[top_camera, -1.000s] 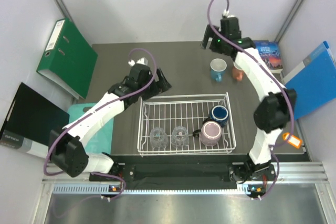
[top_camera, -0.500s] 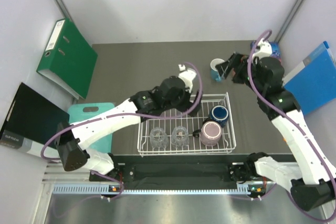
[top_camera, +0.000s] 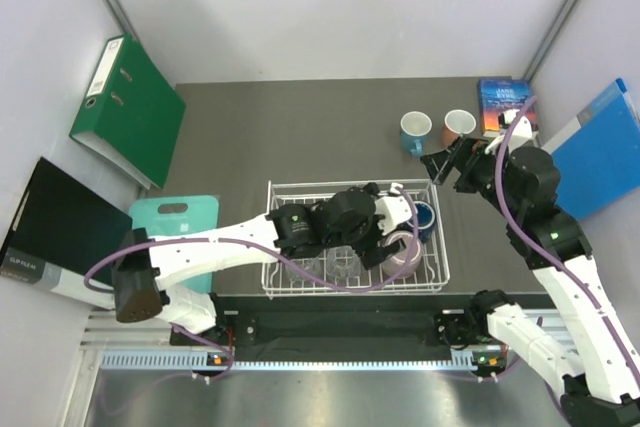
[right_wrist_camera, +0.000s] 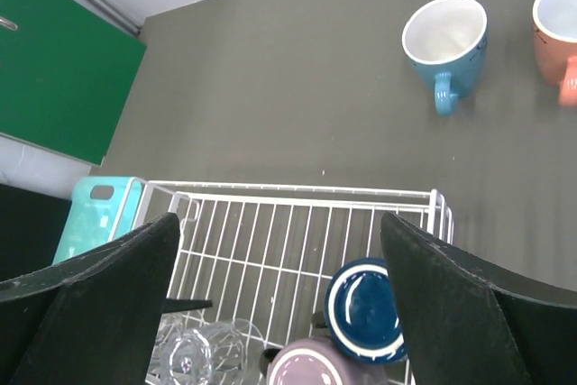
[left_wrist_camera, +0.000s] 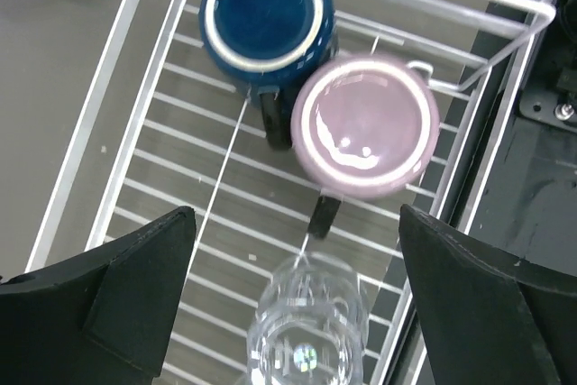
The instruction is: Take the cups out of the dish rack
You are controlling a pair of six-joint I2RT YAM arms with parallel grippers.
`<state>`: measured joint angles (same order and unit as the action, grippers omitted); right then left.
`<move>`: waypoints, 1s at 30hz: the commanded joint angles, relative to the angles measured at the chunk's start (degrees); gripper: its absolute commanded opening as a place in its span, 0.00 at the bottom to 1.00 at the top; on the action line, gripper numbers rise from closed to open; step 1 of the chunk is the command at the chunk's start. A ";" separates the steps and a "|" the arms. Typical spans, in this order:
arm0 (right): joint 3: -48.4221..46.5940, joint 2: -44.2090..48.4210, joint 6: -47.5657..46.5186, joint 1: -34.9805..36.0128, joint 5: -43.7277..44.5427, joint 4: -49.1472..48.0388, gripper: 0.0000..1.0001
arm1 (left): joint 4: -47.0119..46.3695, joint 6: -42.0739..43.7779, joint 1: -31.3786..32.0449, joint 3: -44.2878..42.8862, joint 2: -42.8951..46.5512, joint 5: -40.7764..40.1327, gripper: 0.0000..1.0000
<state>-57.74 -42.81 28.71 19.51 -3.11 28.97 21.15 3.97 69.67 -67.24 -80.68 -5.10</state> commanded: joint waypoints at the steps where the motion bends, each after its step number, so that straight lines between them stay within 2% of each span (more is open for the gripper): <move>1: -0.54 0.97 0.65 0.80 -0.40 1.61 0.92 | -1.37 2.36 -0.06 -3.95 -4.30 4.13 0.99; 4: -0.89 1.50 0.73 0.80 -0.40 2.67 0.91 | -5.23 1.13 -0.15 -3.86 -5.18 4.66 0.99; 9: -0.89 1.59 0.82 0.79 -0.22 4.25 0.91 | -3.92 -1.41 -0.15 -7.90 -10.89 8.96 0.99; 14: -0.45 2.11 0.82 0.80 -0.05 4.52 0.91 | -5.76 -3.79 0.38 -7.64 -12.39 11.16 0.99; 24: 1.31 2.38 1.52 0.80 -0.75 3.29 0.91 | -7.43 -3.44 0.38 -7.28 -15.90 12.13 0.99; 30: 1.49 2.02 1.61 0.80 -1.02 3.20 0.91 | -5.24 -3.26 0.38 -9.66 -20.30 13.10 0.99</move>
<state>-55.90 -41.06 30.09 19.51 -3.38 34.00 16.69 0.97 69.91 -74.39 -99.20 6.07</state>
